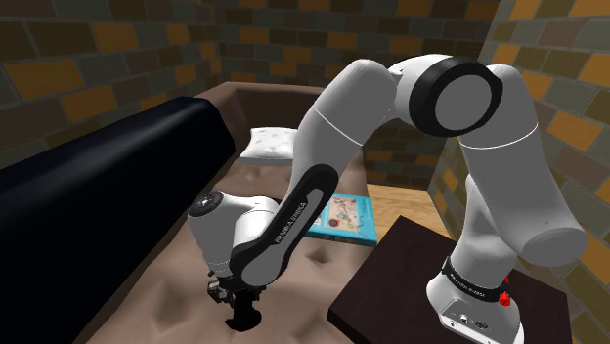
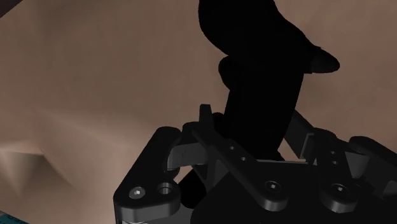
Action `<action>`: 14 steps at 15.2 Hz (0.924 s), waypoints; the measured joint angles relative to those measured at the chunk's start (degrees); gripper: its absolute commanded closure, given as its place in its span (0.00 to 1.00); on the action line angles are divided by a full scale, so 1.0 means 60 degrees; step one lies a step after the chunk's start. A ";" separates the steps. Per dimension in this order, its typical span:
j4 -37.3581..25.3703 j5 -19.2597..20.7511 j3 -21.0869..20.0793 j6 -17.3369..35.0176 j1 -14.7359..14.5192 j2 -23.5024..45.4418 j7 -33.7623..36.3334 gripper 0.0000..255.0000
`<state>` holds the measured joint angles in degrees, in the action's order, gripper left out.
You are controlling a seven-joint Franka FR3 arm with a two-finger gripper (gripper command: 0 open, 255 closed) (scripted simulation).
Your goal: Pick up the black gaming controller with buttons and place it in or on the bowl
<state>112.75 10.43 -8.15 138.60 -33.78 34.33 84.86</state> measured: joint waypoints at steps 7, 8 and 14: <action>0.0009 0.0001 0.0001 0.0001 0.0000 0.0002 0.0000 1.00; 0.0008 0.0001 0.0000 0.0001 0.0000 0.0002 0.0000 1.00; 0.0092 -0.0092 -0.0072 -0.0335 0.0054 -0.0425 -0.0070 1.00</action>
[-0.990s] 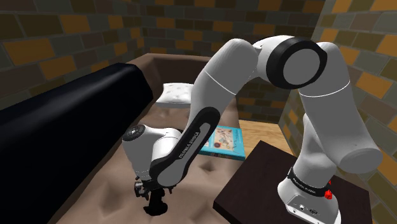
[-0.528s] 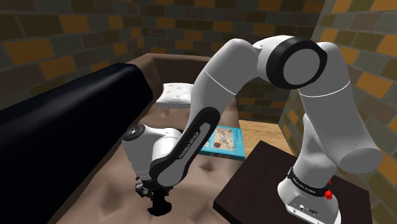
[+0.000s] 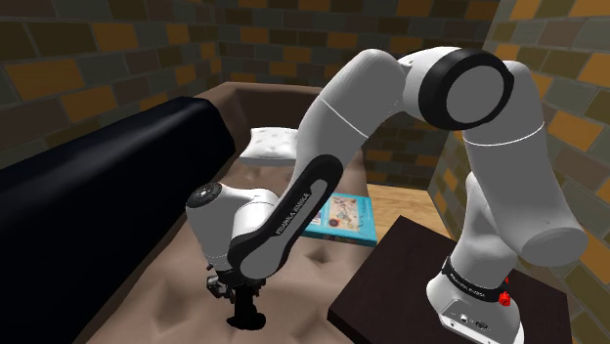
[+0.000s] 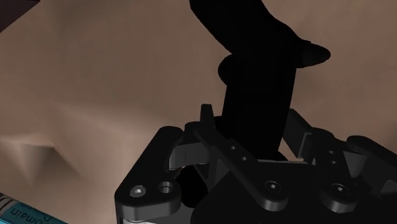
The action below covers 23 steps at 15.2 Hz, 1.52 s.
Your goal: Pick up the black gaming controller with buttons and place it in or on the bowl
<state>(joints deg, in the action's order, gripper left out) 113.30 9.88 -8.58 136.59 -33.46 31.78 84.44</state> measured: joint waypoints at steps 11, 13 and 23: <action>0.0033 -0.0269 -0.0176 -0.1024 0.0115 -0.1073 -0.0195 1.00; 0.0055 -0.0314 -0.0201 -0.1177 0.0131 -0.1250 -0.0222 1.00; -0.0221 -0.0545 -0.0308 -0.2250 0.0199 -0.2066 -0.0399 1.00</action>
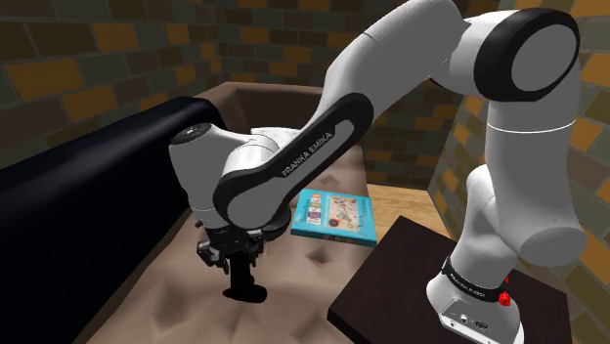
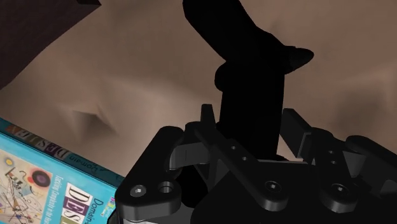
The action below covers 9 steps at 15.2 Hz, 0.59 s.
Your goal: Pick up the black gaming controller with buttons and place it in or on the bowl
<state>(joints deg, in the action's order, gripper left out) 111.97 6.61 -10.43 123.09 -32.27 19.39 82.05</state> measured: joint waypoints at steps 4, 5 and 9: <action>-0.0111 -0.0086 -0.0033 -0.0422 0.0023 -0.0320 -0.0067 1.00; -0.0139 -0.0103 -0.0036 -0.0515 0.0031 -0.0384 -0.0087 1.00; -0.0112 -0.0120 0.0114 -0.0593 0.0313 -0.0514 -0.0521 1.00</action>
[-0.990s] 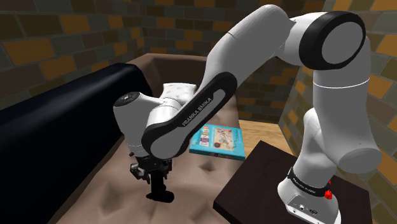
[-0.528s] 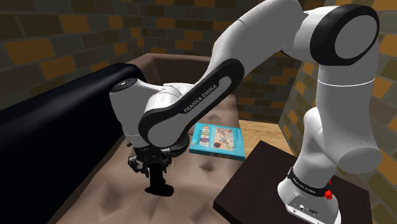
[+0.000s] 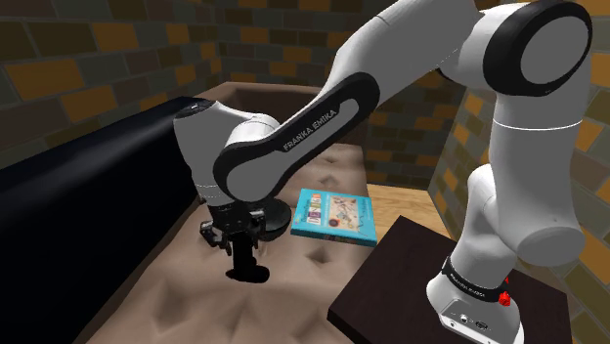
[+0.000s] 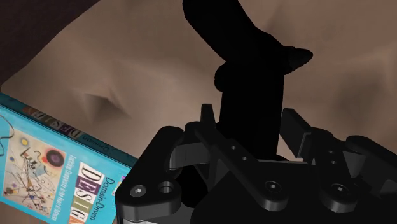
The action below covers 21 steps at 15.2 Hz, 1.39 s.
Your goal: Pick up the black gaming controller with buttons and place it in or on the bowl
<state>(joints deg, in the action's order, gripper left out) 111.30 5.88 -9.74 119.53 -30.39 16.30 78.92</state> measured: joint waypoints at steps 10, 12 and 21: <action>-0.0432 0.0091 0.0782 0.0033 0.1285 0.0329 -0.2002 1.00; -0.0726 0.0099 0.0935 -0.0057 0.1554 0.0500 -0.2429 1.00; -0.1623 0.0127 0.1391 0.0047 0.2399 0.1390 -0.3712 1.00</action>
<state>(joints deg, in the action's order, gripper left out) 101.56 6.65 -1.40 119.81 -15.99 24.64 56.65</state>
